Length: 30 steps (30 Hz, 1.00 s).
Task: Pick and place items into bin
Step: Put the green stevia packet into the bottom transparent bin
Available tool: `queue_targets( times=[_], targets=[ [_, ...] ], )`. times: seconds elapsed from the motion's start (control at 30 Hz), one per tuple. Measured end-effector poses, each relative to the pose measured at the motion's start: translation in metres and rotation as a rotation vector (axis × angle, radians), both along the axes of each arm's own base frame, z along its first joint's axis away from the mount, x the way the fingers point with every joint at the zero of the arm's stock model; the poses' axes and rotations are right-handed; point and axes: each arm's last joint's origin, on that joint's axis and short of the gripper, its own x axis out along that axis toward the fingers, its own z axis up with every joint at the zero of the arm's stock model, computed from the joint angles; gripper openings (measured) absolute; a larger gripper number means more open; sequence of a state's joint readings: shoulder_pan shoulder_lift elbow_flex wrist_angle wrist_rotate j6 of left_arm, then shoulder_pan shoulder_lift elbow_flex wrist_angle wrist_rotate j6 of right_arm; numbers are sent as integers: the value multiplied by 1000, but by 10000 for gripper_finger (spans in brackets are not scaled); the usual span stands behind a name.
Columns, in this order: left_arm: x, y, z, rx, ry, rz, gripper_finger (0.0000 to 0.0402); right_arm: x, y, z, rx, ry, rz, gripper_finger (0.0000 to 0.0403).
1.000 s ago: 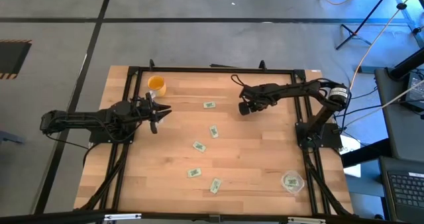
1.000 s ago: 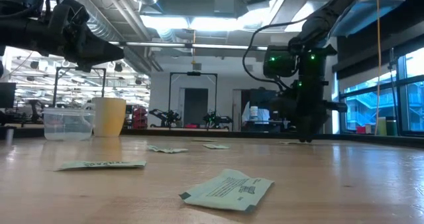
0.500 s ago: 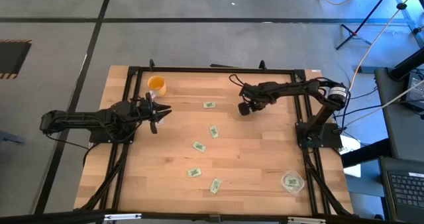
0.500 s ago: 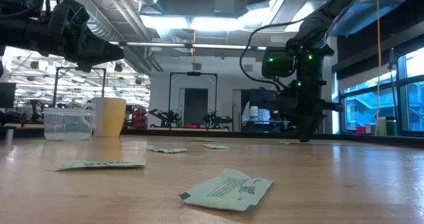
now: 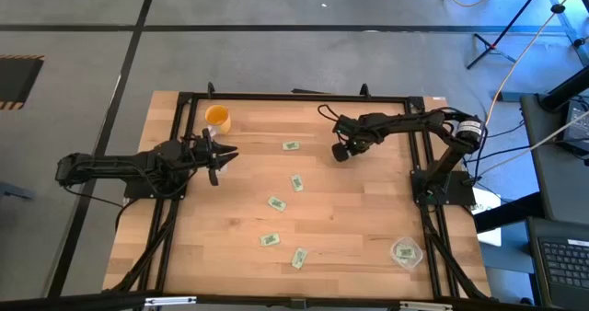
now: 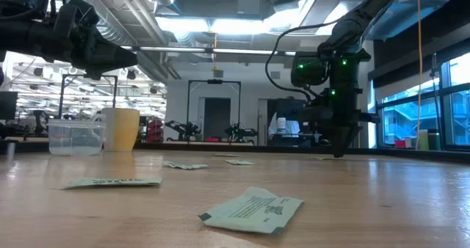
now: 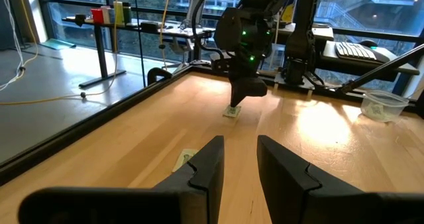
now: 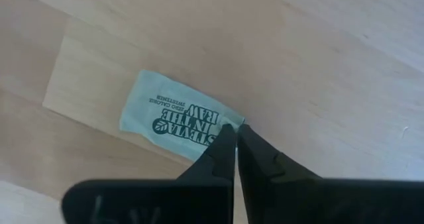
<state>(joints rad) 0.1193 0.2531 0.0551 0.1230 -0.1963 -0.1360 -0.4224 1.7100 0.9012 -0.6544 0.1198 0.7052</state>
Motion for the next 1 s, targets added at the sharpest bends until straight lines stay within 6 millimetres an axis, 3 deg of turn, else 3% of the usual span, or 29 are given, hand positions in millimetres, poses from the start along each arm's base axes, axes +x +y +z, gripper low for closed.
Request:
queue_targets(
  times=[0.2,0.73,0.87,1.0],
  targets=[
    [0,0,0,0,0,1,86,2,1,1,-39,11,86,9],
    [0,0,0,0,0,1,86,5,2,1,-82,9,117,0],
    [0,0,0,0,0,1,86,4,5,8,-75,-17,128,0],
    [0,0,0,0,0,0,86,3,11,30,-111,-94,143,0]
  ],
)
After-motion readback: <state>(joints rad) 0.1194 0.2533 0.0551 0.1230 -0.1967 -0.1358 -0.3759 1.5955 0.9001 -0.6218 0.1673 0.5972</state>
